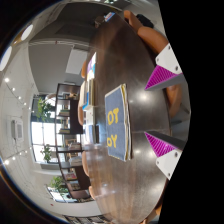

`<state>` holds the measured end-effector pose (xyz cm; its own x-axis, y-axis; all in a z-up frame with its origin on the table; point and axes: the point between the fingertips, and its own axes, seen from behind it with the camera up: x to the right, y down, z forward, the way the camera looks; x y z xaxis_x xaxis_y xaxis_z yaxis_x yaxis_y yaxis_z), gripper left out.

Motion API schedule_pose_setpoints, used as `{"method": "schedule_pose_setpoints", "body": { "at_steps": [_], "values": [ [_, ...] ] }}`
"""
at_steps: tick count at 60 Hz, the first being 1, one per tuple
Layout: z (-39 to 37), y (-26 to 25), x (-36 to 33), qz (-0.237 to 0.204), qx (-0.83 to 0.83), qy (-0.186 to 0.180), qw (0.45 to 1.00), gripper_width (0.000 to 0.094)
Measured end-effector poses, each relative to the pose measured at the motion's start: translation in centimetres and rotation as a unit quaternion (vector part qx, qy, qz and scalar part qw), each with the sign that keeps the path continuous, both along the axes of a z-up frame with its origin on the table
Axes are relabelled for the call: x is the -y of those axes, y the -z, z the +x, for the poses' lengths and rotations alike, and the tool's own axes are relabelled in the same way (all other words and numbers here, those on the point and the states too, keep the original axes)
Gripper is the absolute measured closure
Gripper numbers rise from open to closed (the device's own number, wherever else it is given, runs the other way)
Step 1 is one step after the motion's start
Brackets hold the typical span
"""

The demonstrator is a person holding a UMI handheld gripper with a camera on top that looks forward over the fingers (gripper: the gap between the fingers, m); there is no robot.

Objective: Fold towel

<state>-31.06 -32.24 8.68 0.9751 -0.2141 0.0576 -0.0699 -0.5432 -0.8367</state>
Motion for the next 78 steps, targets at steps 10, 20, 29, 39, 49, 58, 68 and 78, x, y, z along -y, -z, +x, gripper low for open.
{"method": "schedule_pose_setpoints", "body": {
  "at_steps": [10, 20, 29, 39, 49, 58, 68, 78],
  "values": [
    [-9.0, 2.9, -8.3, -0.016, -0.020, -0.062, 0.998, 0.0129],
    [-15.3, 5.0, -18.3, -0.026, -0.030, -0.102, 0.994, 0.0129],
    [-17.9, 6.6, -25.7, -0.033, -0.015, -0.117, 0.992, 0.0176],
    [-17.4, 10.0, -28.4, -0.075, 0.013, -0.104, 0.992, 0.0431],
    [-16.0, 9.8, -28.3, -0.053, 0.018, -0.081, 0.995, 0.0724],
    [-15.3, 9.8, -28.3, -0.058, 0.018, -0.086, 0.995, 0.0883],
    [-14.2, 6.8, -28.1, -0.082, 0.001, -0.105, 0.991, 0.0894],
    [-4.8, -3.4, -28.6, -0.023, 0.060, -0.096, 0.993, 0.0894]
  ]
}}
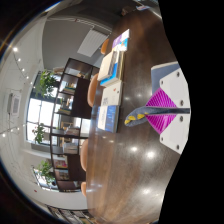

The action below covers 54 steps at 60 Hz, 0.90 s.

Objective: Fold towel

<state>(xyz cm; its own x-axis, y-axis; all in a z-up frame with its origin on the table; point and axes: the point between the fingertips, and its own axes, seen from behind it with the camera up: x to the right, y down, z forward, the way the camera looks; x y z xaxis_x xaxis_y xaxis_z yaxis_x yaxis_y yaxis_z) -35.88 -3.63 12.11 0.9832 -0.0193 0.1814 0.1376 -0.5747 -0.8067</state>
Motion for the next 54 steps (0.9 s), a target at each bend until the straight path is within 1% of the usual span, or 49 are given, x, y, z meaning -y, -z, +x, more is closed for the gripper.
{"method": "schedule_pose_setpoints", "body": {
  "at_steps": [3, 7, 13, 18, 19, 21, 24, 25, 26, 28, 30, 35, 39, 46, 51, 54],
  "values": [
    [3.5, -1.3, 0.3, 0.003, 0.009, 0.004, 1.000, 0.0895],
    [8.2, -1.7, 0.6, 0.001, 0.014, 0.007, 1.000, 0.0893],
    [13.3, 0.4, 1.2, -0.014, 0.003, 0.007, 1.000, 0.0890],
    [16.8, 2.9, 1.6, -0.039, -0.012, -0.001, 0.999, 0.0869],
    [17.1, 3.3, 1.7, -0.043, -0.017, -0.004, 0.999, 0.0845],
    [17.5, 4.6, 1.9, -0.048, -0.027, -0.007, 0.998, 0.0744],
    [18.7, 5.6, 2.1, -0.056, -0.035, -0.008, 0.998, 0.0523],
    [19.1, 5.9, 2.2, -0.059, -0.035, -0.008, 0.998, 0.0456],
    [19.3, 6.1, 2.3, -0.061, -0.036, -0.009, 0.997, 0.0408],
    [19.2, 6.4, 2.8, -0.063, -0.036, -0.010, 0.997, 0.0337],
    [19.5, 6.2, 2.9, -0.061, -0.037, -0.010, 0.997, 0.0303],
    [19.8, 3.6, 3.4, -0.045, -0.040, -0.010, 0.998, 0.0231],
    [19.8, 1.0, 4.3, -0.021, -0.042, -0.007, 0.999, 0.0192],
    [20.1, -5.3, 6.2, 0.030, -0.047, 0.003, 0.998, 0.0191],
    [20.4, -9.0, 8.2, 0.065, -0.055, 0.016, 0.996, 0.0191],
    [20.0, -10.7, 9.7, 0.087, -0.067, 0.016, 0.994, 0.0194]
  ]
}}
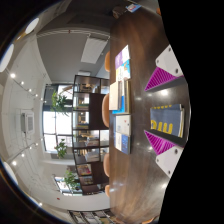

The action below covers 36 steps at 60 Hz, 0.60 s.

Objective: Fold towel

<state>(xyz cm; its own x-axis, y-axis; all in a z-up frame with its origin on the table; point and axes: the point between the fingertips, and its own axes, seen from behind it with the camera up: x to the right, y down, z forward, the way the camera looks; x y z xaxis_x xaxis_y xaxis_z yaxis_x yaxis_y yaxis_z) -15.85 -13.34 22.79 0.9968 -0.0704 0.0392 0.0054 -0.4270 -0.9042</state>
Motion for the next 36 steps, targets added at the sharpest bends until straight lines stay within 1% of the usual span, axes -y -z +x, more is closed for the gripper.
{"method": "schedule_pose_setpoints", "body": {
  "at_steps": [3, 9, 20, 24, 36],
  "values": [
    [-0.6, -1.0, 1.4, 0.016, -0.015, -0.002, 1.000, 0.0198],
    [-1.1, -1.7, 4.6, 0.027, -0.018, -0.003, 0.999, 0.0197],
    [-1.8, -1.0, 10.8, 0.017, -0.001, 0.000, 1.000, 0.0197],
    [-2.0, -0.4, 12.7, 0.006, 0.004, 0.000, 1.000, 0.0195],
    [-2.1, 0.2, 16.1, -0.001, 0.008, 0.002, 1.000, 0.0193]
  ]
}}
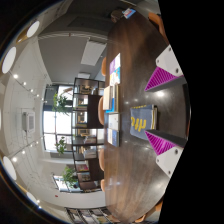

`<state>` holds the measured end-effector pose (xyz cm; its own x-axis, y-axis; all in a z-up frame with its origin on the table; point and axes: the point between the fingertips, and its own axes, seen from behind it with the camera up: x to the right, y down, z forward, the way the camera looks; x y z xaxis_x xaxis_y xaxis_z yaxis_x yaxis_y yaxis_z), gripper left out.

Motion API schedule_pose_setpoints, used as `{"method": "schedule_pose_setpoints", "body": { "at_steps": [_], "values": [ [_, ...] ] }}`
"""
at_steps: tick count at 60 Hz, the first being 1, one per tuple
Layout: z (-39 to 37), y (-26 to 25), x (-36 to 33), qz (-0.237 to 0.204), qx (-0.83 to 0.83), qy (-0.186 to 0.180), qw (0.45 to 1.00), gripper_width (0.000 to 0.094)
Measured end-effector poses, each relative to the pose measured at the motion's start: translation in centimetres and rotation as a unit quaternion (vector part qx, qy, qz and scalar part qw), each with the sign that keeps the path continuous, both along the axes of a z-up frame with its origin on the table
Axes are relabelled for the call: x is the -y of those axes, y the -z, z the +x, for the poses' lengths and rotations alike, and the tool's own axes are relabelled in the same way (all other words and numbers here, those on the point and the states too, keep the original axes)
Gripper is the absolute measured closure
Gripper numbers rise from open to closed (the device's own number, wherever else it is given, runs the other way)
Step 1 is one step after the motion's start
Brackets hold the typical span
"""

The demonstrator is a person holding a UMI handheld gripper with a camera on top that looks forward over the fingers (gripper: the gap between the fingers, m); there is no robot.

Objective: Fold towel

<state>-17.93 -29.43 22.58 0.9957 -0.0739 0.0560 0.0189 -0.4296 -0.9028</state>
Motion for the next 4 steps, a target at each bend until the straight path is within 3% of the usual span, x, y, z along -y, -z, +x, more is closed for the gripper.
{"method": "schedule_pose_setpoints", "body": {
  "at_steps": [4],
  "values": [
    [0.04, 0.02, 0.61, -0.001, 0.003, 0.000, 1.000, 0.0193]
  ]
}}
